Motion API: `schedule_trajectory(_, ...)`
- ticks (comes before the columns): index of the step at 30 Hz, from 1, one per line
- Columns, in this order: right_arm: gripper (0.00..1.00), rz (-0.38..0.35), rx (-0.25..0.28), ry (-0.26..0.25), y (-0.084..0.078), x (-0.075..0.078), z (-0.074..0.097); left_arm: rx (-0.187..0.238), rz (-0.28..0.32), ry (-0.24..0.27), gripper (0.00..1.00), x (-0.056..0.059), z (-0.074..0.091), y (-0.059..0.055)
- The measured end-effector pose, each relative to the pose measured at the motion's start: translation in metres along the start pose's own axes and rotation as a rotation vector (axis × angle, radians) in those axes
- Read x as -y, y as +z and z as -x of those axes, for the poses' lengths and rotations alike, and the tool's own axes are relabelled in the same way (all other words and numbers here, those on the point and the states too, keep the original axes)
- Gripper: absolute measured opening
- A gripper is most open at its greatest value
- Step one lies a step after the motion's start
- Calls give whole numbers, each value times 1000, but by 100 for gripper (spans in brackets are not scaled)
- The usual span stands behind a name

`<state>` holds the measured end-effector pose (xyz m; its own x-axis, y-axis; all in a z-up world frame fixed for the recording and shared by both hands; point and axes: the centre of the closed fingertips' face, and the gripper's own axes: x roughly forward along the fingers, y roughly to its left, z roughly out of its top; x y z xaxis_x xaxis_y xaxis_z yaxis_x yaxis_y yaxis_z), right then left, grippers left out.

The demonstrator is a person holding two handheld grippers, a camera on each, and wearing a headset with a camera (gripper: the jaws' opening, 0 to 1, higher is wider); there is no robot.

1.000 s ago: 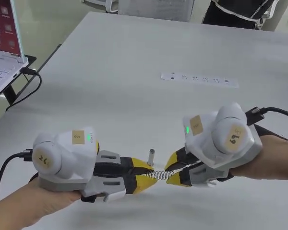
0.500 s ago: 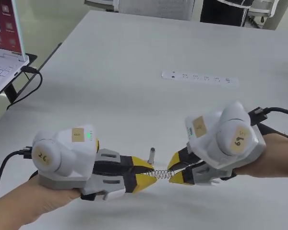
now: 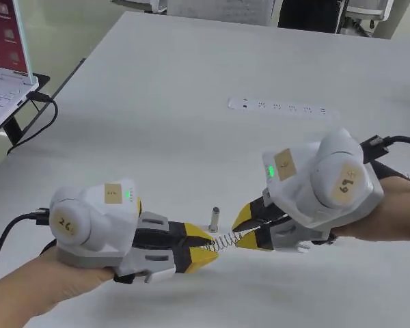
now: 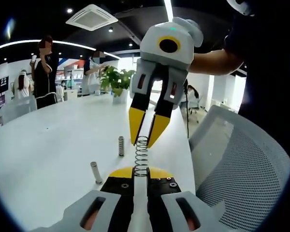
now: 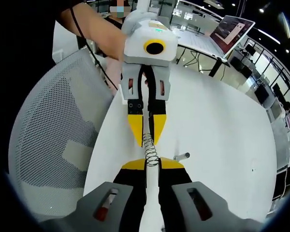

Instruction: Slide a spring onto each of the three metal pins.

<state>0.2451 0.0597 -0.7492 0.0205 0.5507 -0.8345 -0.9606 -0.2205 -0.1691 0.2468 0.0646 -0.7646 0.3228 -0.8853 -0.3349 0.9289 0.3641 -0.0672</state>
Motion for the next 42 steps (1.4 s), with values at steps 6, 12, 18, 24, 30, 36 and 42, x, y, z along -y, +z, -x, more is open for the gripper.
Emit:
schedule_trajectory(6, 5, 1, -18, 13, 0, -5, -5, -24, -1, -5, 1, 4, -3, -8)
schedule_trajectory(12, 5, -19, -12, 18, 3, -4, -4, -26, 4, -3, 1, 1, -3, -10)
schedule_trajectory(18, 5, -32, -3, 28, 7, -5, -3, -29, 2, -7, 1, 1, -5, -10)
schedule_trajectory(24, 5, -34, 3, 45, 12, -8, -5, -44, -6, -15, 1, 4, -10, -13)
schedule_trajectory(30, 5, -36, -5, 66, 17, -11, -10, -62, -25, -26, 1, 6, -14, -16)
schedule_trajectory(36, 5, -50, -20, 72, 16, -10, -12, -63, -28, -24, 1, 5, -15, -17)
schedule_trajectory(42, 5, -55, -40, 70, 15, -9, -13, -65, -27, -20, 1, 4, -16, -18)
